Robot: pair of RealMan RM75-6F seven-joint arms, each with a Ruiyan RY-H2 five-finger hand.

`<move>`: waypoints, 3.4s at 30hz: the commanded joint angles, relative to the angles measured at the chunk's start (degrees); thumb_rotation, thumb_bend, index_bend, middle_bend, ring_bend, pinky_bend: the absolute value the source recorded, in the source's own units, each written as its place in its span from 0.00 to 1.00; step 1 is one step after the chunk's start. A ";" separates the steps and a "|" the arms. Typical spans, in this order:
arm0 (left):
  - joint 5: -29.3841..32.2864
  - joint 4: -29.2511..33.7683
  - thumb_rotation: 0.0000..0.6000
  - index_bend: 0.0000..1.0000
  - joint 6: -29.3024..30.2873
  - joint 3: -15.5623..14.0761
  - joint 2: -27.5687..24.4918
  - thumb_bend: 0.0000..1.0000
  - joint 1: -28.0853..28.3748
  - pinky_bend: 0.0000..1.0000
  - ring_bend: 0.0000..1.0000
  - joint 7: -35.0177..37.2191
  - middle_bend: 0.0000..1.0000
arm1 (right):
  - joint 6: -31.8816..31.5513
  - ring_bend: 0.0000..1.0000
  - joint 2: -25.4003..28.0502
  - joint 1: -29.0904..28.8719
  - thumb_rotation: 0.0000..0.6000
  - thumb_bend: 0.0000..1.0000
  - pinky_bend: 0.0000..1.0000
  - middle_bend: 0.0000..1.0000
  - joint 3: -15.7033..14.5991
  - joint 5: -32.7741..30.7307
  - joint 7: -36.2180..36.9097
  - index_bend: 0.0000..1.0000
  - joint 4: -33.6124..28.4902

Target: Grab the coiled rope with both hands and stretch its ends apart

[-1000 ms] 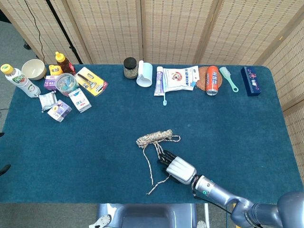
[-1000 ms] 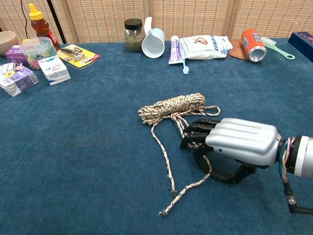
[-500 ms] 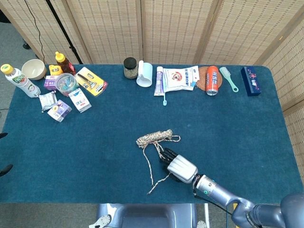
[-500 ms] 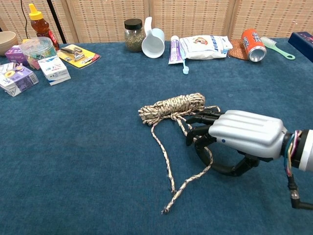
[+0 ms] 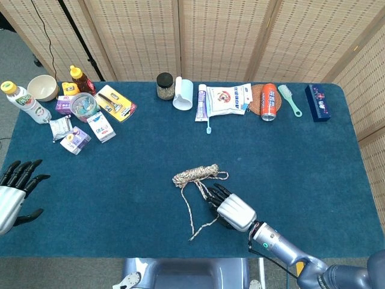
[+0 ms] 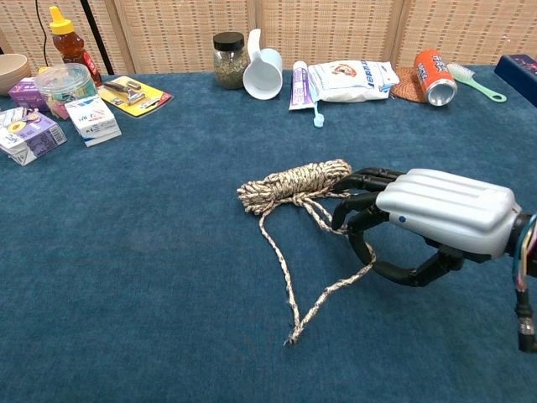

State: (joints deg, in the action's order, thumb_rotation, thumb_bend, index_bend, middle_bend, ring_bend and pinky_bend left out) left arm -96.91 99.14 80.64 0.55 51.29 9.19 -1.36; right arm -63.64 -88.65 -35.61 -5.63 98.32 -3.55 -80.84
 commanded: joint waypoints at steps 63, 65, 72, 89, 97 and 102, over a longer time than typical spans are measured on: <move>-15.38 -26.46 1.00 0.40 -22.57 -2.77 35.15 0.32 37.70 0.00 0.00 5.84 0.00 | -1.71 0.05 3.67 6.85 1.00 0.50 0.00 0.27 3.50 -7.00 -1.66 0.60 -2.02; -15.09 -26.69 1.00 0.39 -23.43 -2.76 35.93 0.36 38.57 0.00 0.00 5.76 0.00 | -1.65 0.05 3.68 6.89 1.00 0.50 0.00 0.27 3.55 -7.07 -1.51 0.60 -1.86; -13.22 -28.29 1.00 0.37 -26.72 -2.19 39.77 0.39 41.97 0.00 0.00 5.64 0.00 | -1.41 0.05 3.75 7.14 1.00 0.50 0.00 0.27 3.66 -7.44 -0.93 0.60 -1.11; -8.50 -33.68 1.00 0.38 -29.44 -2.60 46.65 0.39 45.24 0.00 0.00 4.91 0.00 | -0.88 0.05 3.66 7.56 1.00 0.50 0.00 0.27 3.66 -7.65 0.54 0.60 0.46; -7.04 -34.97 1.00 0.40 -29.70 -2.94 48.41 0.39 46.06 0.00 0.00 4.55 0.00 | -0.74 0.05 3.58 7.63 1.00 0.50 0.00 0.27 3.72 -7.62 0.94 0.60 0.73; -6.17 -36.09 1.00 0.40 -29.89 -3.19 49.65 0.39 46.43 0.00 0.00 4.08 0.00 | -0.48 0.05 3.43 7.68 1.00 0.50 0.00 0.27 3.68 -7.70 1.27 0.60 1.10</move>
State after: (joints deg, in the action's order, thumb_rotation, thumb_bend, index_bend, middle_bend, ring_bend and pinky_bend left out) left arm -103.16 63.13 50.80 -2.60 100.86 55.55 2.78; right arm -64.13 -85.21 -27.93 -1.96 90.62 -2.29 -79.75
